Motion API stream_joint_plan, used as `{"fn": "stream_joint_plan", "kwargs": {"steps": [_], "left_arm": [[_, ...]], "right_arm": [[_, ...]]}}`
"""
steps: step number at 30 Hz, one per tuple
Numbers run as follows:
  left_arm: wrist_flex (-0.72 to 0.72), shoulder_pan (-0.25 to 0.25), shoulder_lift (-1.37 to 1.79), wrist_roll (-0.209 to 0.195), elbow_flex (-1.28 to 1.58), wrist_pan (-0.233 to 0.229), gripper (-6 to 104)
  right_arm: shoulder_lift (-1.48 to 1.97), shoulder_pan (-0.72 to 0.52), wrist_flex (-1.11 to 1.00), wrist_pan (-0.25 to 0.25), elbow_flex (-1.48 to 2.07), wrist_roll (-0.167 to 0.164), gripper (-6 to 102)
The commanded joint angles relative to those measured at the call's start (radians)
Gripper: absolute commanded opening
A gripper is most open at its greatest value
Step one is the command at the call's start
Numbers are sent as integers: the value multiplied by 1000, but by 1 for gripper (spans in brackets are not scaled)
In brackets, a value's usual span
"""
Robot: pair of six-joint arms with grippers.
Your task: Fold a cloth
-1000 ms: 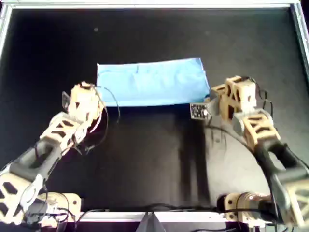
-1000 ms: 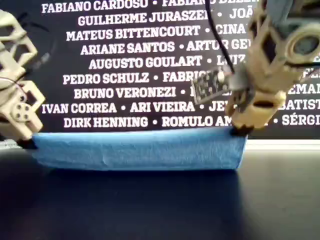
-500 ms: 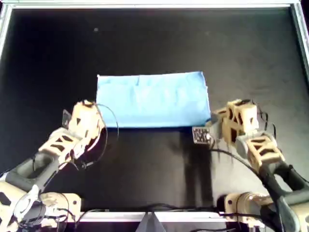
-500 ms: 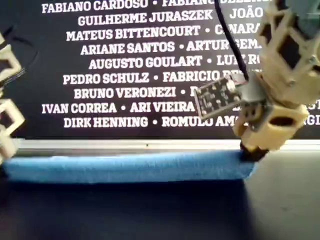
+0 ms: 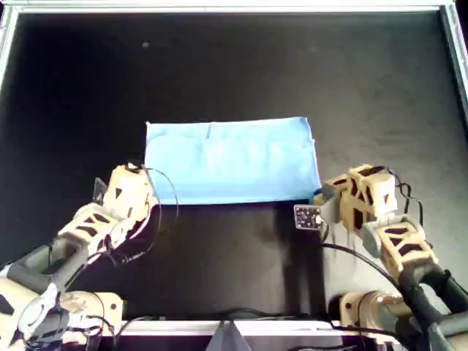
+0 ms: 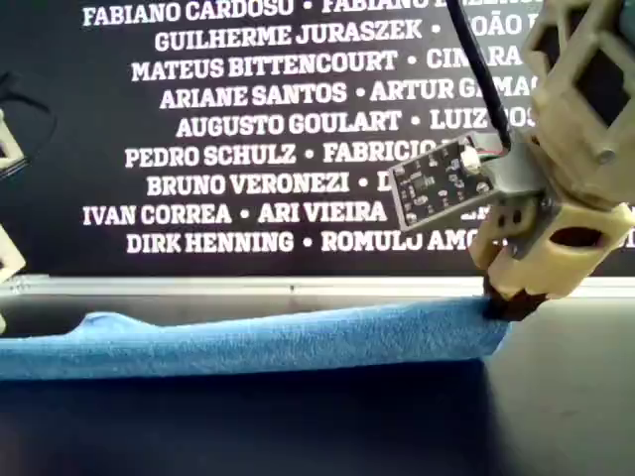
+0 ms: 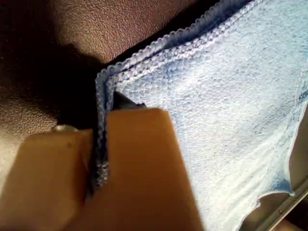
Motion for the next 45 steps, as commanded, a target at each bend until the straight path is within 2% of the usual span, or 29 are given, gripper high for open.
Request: {"fn": "stream_joint_plan", "kwargs": {"steps": [1, 4, 8, 12, 15, 18, 28, 37, 45], "left_arm": [[9, 25, 34, -3, 2, -3, -1], [9, 25, 34, 3, 2, -3, 4], [9, 29, 35, -3, 2, -12, 26], [11, 15, 37, 9, 2, -5, 52], [12, 14, 38, 9, 3, -5, 64], [14, 14, 54, 11, 9, -3, 71], [15, -3, 299, 12, 195, -8, 74], [14, 15, 796, 11, 368, -21, 73], [14, 17, 1201, 12, 410, -23, 74]], "right_arm": [[46, -5, -11, 6, -12, 6, 9], [46, -5, -11, 8, -14, 6, 27], [41, -6, -11, 23, -15, 2, 45], [44, -6, -11, 14, -15, -8, 48], [44, -21, -11, 23, -44, -8, 49], [48, -21, -12, 23, -60, -8, 50], [48, -11, -11, 23, -38, -9, 50], [48, -26, -11, 26, -29, -8, 50], [29, -6, -3, 9, 41, -12, 50]]}}
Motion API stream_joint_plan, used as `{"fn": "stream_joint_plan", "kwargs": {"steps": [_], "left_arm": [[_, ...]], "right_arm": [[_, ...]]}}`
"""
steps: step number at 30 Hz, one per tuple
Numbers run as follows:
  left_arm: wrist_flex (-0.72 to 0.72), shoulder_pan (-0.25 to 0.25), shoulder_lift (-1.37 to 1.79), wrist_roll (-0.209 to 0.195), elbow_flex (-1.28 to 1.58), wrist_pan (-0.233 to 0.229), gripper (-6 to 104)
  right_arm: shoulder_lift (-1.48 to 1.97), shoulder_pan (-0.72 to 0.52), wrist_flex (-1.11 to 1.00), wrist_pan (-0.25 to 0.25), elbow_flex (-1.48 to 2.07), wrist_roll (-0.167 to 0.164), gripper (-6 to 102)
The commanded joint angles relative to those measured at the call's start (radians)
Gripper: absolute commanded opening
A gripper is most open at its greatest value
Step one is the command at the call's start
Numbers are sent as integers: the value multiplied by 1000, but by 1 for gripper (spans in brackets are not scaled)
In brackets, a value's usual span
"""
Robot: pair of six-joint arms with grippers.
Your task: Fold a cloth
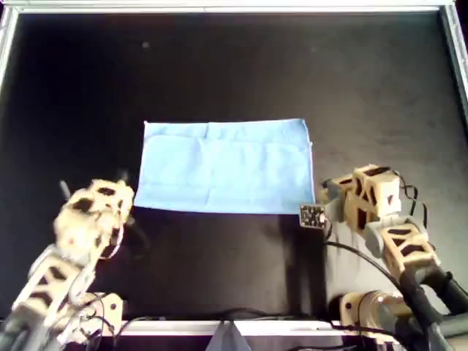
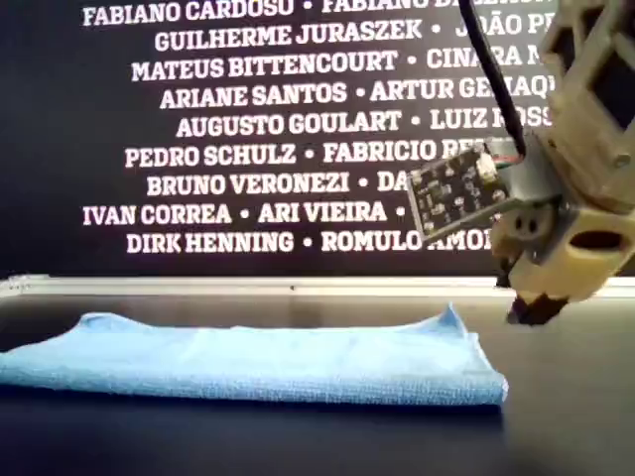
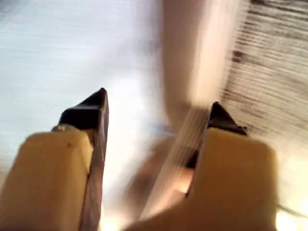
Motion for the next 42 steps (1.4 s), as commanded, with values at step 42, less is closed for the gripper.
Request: {"fn": "stream_joint_plan", "kwargs": {"steps": [42], "left_arm": [[-14, 135, 147, 6, 23, -6, 74]], "right_arm": [[-407, 124, 120, -11, -304, -115, 74]]}}
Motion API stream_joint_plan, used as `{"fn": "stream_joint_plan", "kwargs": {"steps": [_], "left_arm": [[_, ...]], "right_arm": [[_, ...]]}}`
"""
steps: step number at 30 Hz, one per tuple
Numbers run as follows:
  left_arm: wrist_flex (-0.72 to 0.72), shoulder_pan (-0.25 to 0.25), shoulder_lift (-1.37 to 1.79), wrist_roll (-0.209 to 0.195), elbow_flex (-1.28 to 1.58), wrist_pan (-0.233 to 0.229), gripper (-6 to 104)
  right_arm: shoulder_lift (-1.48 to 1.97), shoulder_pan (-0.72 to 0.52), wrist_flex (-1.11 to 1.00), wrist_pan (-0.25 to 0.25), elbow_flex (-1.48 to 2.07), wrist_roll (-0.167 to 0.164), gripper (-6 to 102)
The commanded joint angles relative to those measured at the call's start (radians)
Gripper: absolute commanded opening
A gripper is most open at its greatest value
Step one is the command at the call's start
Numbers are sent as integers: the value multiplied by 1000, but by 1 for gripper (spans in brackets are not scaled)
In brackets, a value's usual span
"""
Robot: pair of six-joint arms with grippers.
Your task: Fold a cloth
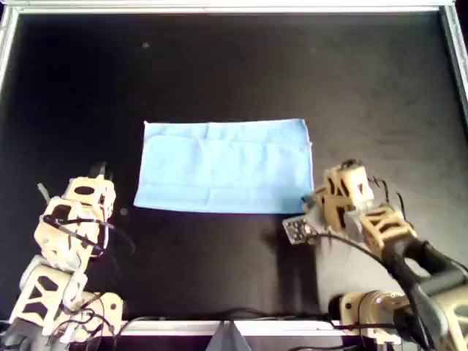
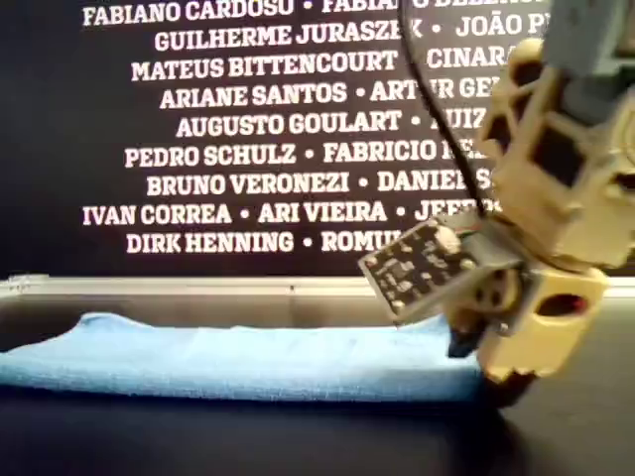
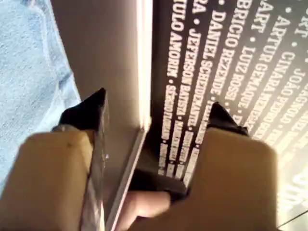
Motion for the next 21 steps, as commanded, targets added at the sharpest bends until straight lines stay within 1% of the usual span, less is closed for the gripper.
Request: {"fn": "stream_joint_plan", "kwargs": {"steps": [1, 4, 6, 8, 10, 12, 13, 15, 21], "left_arm": [[-14, 15, 28, 6, -18, -6, 74], [-14, 14, 28, 6, -17, -6, 74], [-14, 14, 28, 6, -17, -6, 74], [-14, 14, 28, 6, -17, -6, 74], [-14, 14, 28, 6, -17, -6, 74], [-14, 12, 28, 6, -17, -6, 74], [-14, 12, 28, 6, -17, -6, 74], [-14, 12, 28, 6, -17, -6, 74], [-14, 12, 28, 6, -18, -6, 74]], "right_arm": [[-23, 5, 9, 2, -80, 2, 74], [-38, 5, 9, 11, -104, 2, 73], [-48, 5, 9, 8, -106, -8, 73], [-54, 5, 9, 9, -106, -6, 73], [-54, 5, 11, 2, -106, -14, 73], [-54, 5, 11, 0, -101, -14, 71], [-54, 6, 11, 0, -101, -14, 69], [-43, 5, 11, 0, -98, -3, 62], [-25, 5, 11, -2, -107, 2, 36]]}}
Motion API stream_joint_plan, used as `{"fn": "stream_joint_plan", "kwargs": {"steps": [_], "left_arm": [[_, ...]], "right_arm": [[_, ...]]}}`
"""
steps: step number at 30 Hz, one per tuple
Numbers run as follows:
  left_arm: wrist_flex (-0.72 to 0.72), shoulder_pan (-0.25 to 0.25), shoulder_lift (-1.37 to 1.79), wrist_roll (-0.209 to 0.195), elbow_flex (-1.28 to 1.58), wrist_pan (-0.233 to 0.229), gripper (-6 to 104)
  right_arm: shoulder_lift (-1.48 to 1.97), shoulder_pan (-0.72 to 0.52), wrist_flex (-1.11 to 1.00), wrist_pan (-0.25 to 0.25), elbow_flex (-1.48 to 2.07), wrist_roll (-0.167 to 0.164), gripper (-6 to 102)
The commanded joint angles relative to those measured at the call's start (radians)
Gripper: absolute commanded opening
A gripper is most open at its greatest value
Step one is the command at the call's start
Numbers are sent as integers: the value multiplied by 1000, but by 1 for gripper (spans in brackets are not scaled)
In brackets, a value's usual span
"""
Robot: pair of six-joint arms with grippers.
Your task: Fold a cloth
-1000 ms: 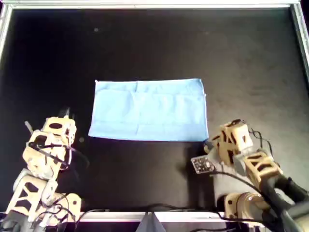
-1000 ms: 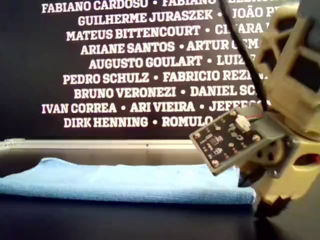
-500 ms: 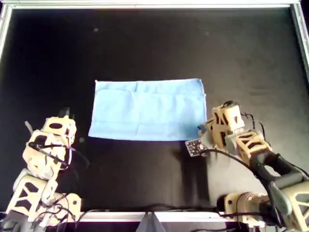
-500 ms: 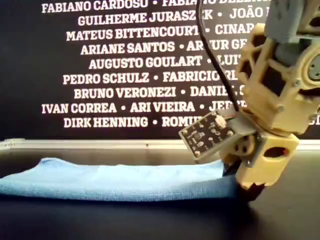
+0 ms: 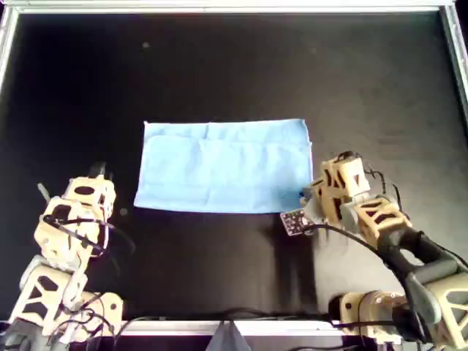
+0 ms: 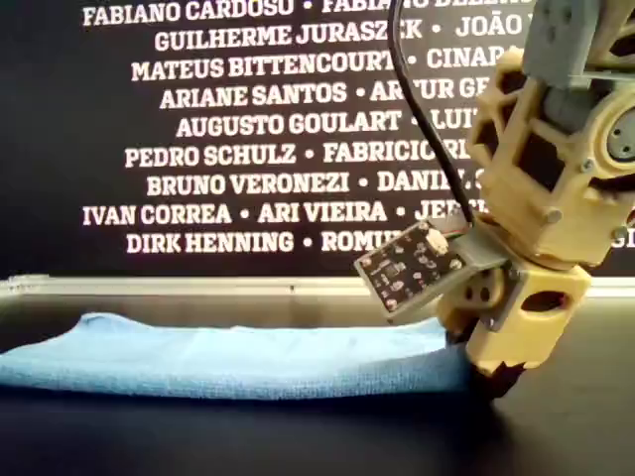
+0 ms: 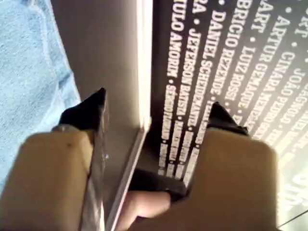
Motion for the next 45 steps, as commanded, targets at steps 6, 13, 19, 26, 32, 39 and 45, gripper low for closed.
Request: {"fn": "stream_joint_plan", "kwargs": {"steps": [6, 13, 19, 26, 32, 39, 45], "left_arm": [[-14, 12, 28, 6, -18, -6, 74], [-14, 12, 28, 6, -17, -6, 74], [-14, 12, 28, 6, -17, -6, 74], [-14, 12, 28, 5, -17, -5, 74], [-15, 12, 29, 5, -18, -5, 74], [-15, 18, 29, 5, -18, -5, 74], [-15, 21, 29, 5, -18, -5, 74]], "right_arm": [[94, 5, 9, -11, -49, 6, 13], [173, -18, 9, 6, -48, 6, -2], [179, -21, 9, 8, -54, 6, -2], [175, -3, 9, -2, -212, 8, -2], [101, 81, 9, -9, -426, 9, -2], [-118, 250, 9, 3, -687, 9, -2], [-311, 337, 9, -8, -899, 9, -2]]}}
